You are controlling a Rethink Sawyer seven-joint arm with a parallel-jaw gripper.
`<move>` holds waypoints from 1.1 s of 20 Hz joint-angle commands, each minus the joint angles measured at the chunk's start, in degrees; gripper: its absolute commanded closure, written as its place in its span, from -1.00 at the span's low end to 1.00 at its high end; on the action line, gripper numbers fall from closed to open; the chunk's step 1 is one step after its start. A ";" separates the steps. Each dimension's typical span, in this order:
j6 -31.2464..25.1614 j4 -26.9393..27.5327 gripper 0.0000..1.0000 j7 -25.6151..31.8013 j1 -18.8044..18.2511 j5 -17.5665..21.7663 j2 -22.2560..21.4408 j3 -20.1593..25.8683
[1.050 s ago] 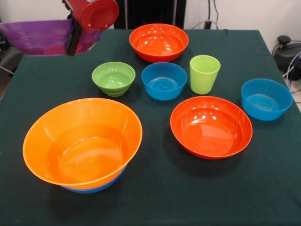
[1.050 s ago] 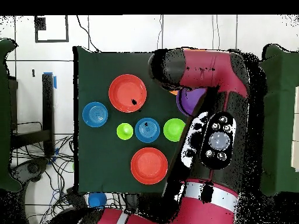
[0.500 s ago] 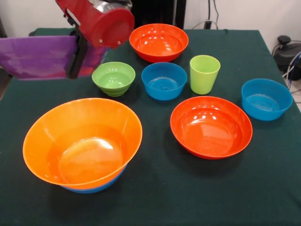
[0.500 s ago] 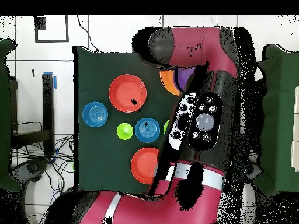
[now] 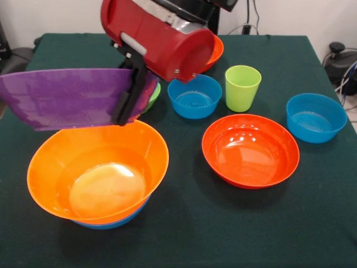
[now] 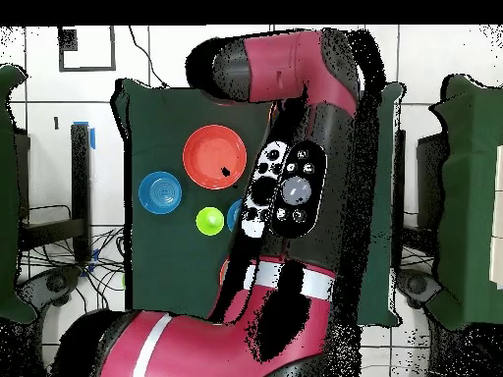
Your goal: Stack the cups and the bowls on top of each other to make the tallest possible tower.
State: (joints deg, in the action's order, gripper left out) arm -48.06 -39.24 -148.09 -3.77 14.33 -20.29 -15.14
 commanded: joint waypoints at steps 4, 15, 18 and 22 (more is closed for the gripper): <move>11.78 1.17 1.00 -5.37 1.60 4.32 1.09 -2.74; 20.46 -5.52 1.00 -4.54 0.62 1.26 0.80 -3.57; 21.97 -8.57 1.00 -6.23 0.92 0.27 0.01 -3.78; 24.03 -13.43 1.00 -11.17 3.17 -0.80 -0.90 -6.24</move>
State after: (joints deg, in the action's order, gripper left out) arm -26.91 -42.00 -148.12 -2.35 13.76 -18.69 -22.24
